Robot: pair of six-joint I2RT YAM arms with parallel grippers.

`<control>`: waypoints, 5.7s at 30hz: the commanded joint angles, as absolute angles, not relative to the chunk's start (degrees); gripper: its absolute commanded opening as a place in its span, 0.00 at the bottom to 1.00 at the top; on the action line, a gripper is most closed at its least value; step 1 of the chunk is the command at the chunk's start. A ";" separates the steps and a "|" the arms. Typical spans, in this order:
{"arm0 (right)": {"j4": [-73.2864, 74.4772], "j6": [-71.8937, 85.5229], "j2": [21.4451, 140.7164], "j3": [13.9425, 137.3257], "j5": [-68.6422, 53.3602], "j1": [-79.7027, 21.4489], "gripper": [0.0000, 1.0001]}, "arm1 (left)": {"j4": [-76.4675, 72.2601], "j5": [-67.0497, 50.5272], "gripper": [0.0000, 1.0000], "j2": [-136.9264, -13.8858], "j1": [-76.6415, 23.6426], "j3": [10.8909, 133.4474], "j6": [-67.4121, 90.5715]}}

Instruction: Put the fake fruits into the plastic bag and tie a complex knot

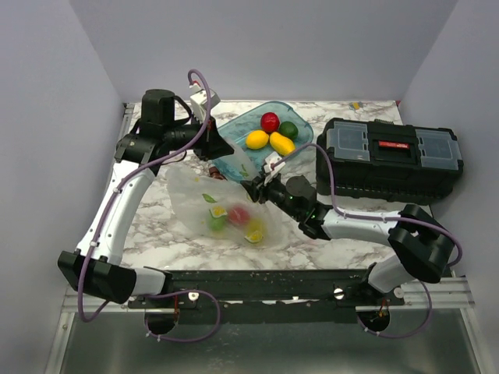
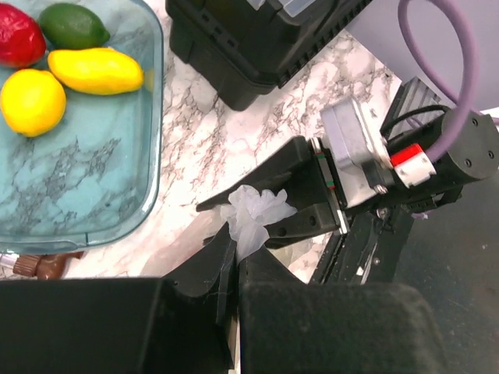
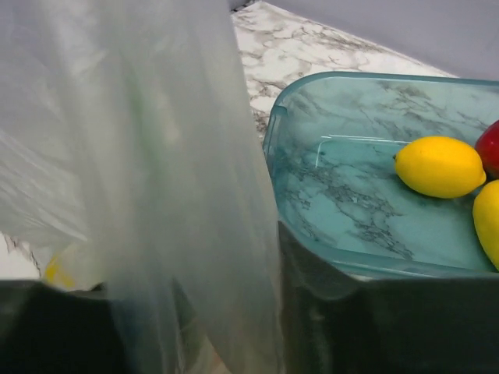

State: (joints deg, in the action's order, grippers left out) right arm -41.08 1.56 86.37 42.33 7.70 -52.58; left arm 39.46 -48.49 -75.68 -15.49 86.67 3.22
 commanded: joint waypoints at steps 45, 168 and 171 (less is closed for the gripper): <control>-24.60 -13.37 88.38 51.61 -25.87 -42.89 0.01 | 43.83 -27.29 0.52 -65.34 -23.35 61.97 -51.53; -29.79 -16.96 94.68 60.23 -40.34 -51.32 0.10 | 65.53 -39.25 0.53 -58.08 -13.50 78.40 -43.32; -29.53 -17.47 94.05 59.48 -39.68 -51.32 0.10 | 63.91 -38.69 0.14 -58.65 -13.72 78.53 -40.43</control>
